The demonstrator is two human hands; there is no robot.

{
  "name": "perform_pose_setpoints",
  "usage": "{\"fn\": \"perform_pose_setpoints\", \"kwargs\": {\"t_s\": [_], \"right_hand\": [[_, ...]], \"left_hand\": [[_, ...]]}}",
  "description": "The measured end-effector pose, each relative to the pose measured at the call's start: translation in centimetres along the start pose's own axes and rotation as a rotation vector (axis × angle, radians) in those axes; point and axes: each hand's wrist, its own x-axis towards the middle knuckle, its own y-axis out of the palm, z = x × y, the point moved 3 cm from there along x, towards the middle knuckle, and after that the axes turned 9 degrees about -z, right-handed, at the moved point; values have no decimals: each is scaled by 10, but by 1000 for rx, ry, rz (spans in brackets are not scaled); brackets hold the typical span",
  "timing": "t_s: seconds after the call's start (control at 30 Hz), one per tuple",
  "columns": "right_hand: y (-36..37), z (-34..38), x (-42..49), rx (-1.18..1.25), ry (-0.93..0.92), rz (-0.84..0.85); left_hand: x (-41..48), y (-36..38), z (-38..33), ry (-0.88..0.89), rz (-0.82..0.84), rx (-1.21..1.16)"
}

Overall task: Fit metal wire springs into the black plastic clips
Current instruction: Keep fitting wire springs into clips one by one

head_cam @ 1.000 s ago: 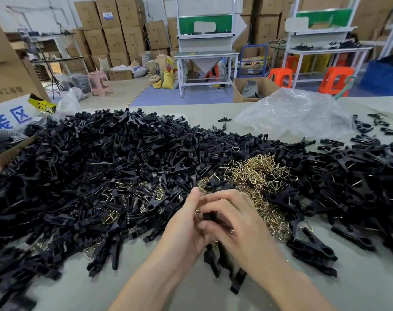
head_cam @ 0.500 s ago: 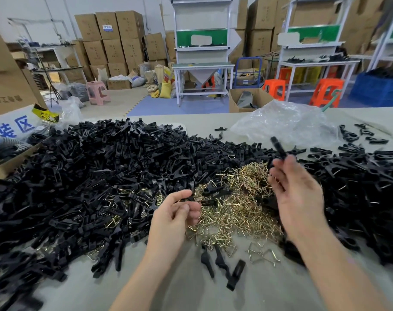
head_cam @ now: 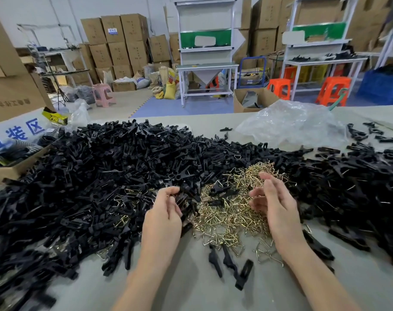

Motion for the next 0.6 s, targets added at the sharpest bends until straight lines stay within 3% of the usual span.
{"fn": "perform_pose_setpoints", "kwargs": {"t_s": [0.2, 0.3, 0.43, 0.6], "right_hand": [[4, -7, -3, -186, -132, 89], [4, -9, -2, -207, -133, 85], [3, -11, -1, -241, -153, 91], [2, -13, 0, -288, -162, 104]], "left_hand": [[18, 13, 2, 238, -48, 444], [34, 23, 6, 216, 76, 625], [57, 41, 7, 109, 360, 822], [75, 46, 0, 156, 405, 899]]}}
